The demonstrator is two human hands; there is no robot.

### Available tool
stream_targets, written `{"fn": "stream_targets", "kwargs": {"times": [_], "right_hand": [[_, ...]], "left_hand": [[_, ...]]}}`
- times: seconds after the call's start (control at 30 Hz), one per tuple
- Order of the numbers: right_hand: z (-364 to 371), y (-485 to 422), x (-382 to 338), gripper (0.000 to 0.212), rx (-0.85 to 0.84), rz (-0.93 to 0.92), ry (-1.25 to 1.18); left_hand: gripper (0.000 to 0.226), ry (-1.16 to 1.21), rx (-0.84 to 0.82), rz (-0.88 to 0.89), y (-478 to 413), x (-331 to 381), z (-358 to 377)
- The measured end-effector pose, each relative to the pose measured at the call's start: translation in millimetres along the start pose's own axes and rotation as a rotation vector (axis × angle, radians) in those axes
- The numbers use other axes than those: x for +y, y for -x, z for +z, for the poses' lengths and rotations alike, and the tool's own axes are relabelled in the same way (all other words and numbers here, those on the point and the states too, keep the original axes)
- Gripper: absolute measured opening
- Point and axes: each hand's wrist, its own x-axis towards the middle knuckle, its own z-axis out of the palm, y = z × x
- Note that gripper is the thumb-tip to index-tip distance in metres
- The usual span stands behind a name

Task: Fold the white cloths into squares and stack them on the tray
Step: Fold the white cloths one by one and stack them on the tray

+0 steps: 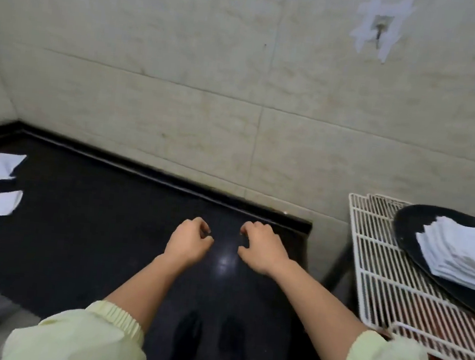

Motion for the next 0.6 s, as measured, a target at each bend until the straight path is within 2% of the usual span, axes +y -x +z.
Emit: {"fn": "stream_targets", "kwargs": {"times": [0.3, 0.6], "right_hand": [[101.0, -46.0, -190.8, 0.046, -0.183, -0.096, 0.056], [163.4, -108.1, -343.7, 0.049, -0.263, -0.249, 0.110]], "left_hand": [[0.022, -0.169, 0.005, -0.133, 12.6, -195.5, -105.8], [0.024, -0.197, 0.079, -0.305, 9.9, -324.0, -198.6]]}}
